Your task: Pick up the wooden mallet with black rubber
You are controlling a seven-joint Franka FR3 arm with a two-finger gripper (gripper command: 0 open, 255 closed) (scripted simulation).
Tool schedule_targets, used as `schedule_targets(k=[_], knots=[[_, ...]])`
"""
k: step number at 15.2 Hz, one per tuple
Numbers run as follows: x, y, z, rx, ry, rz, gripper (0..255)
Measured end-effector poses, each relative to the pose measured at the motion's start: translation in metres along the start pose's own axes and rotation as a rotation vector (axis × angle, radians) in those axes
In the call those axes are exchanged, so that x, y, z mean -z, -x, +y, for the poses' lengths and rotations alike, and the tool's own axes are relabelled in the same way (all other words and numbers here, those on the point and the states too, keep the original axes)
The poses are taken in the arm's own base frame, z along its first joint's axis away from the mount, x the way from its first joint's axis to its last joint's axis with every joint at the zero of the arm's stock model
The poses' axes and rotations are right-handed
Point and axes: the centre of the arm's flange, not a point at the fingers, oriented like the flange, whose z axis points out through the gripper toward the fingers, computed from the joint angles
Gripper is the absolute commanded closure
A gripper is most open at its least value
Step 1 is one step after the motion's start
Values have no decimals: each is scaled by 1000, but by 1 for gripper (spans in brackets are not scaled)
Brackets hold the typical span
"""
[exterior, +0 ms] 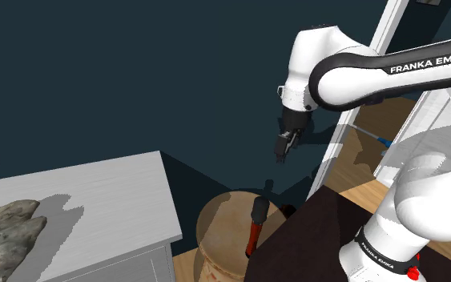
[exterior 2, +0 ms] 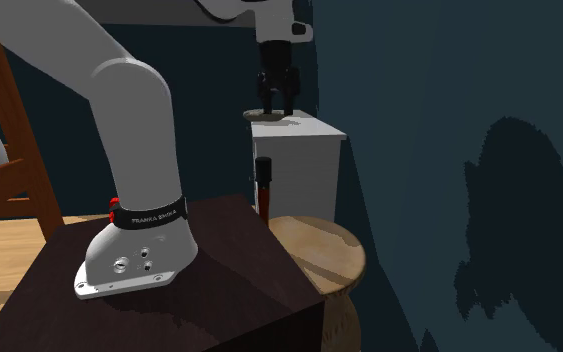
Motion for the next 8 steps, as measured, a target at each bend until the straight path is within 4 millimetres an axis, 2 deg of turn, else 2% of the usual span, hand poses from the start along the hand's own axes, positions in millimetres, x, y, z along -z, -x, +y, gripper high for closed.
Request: schedule_targets(k=[8], knots=[[-85, -5, -60, 19, -32, -34, 0]])
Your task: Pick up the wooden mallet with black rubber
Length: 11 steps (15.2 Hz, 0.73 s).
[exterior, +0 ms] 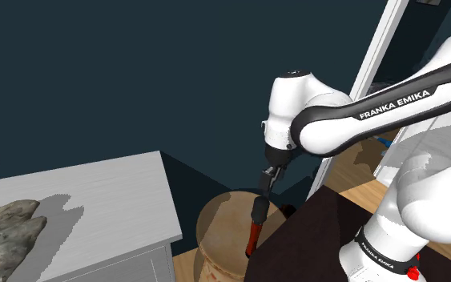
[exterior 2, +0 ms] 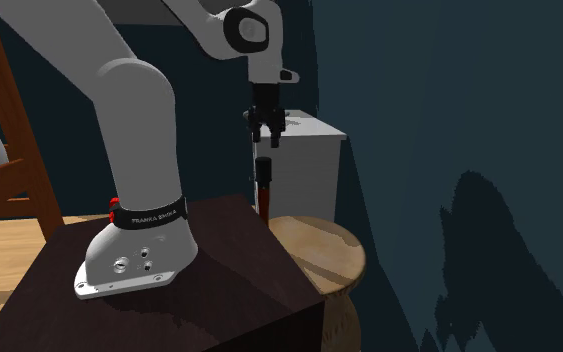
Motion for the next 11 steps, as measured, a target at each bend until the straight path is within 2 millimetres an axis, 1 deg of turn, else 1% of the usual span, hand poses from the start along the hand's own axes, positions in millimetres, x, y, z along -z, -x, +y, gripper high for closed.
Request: schedule_targets(k=[3, 6, 10, 11], knots=[[-30, -1, -21, 7, -12, -12, 0], [-50, -5, -31, 10, -17, -17, 0], [-72, -4, -32, 10, -18, -17, 0], [-80, -4, -32, 10, -18, -18, 0]])
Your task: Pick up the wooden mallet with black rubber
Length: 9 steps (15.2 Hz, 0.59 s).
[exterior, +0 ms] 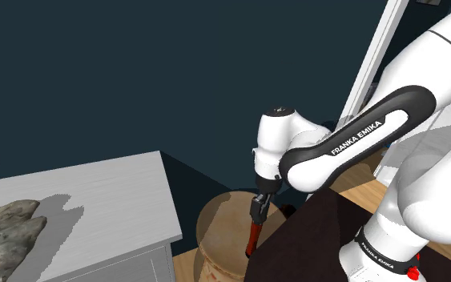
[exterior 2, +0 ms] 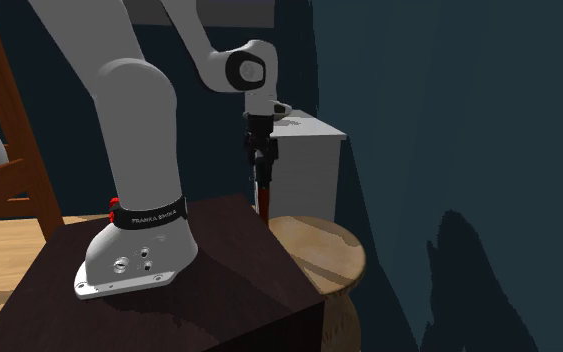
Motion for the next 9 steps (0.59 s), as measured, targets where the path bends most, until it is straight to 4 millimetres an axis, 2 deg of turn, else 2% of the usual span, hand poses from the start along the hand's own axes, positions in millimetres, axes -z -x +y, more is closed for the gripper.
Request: schedule_targets(k=[1, 2, 9], knots=[[-3, -1, 0, 0, 0, 0, 0], [-4, 0, 0, 0, 0, 1, 255], [-5, -1, -1, 0, -1, 3, 255]])
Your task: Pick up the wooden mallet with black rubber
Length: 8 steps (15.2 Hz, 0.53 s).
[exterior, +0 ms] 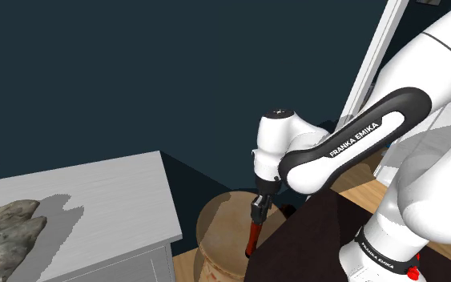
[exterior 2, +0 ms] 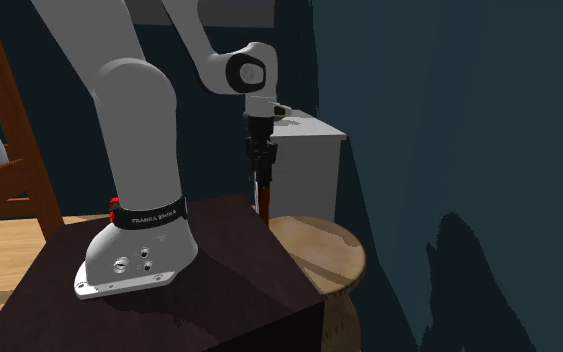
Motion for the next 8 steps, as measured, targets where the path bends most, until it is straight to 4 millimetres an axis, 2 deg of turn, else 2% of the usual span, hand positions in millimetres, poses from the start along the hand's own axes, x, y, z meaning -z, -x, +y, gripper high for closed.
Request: schedule_targets(k=[4, 8], knots=[[2, 1, 0, 0, 0, -1, 255], [20, 2, 0, 0, 1, -1, 255]])
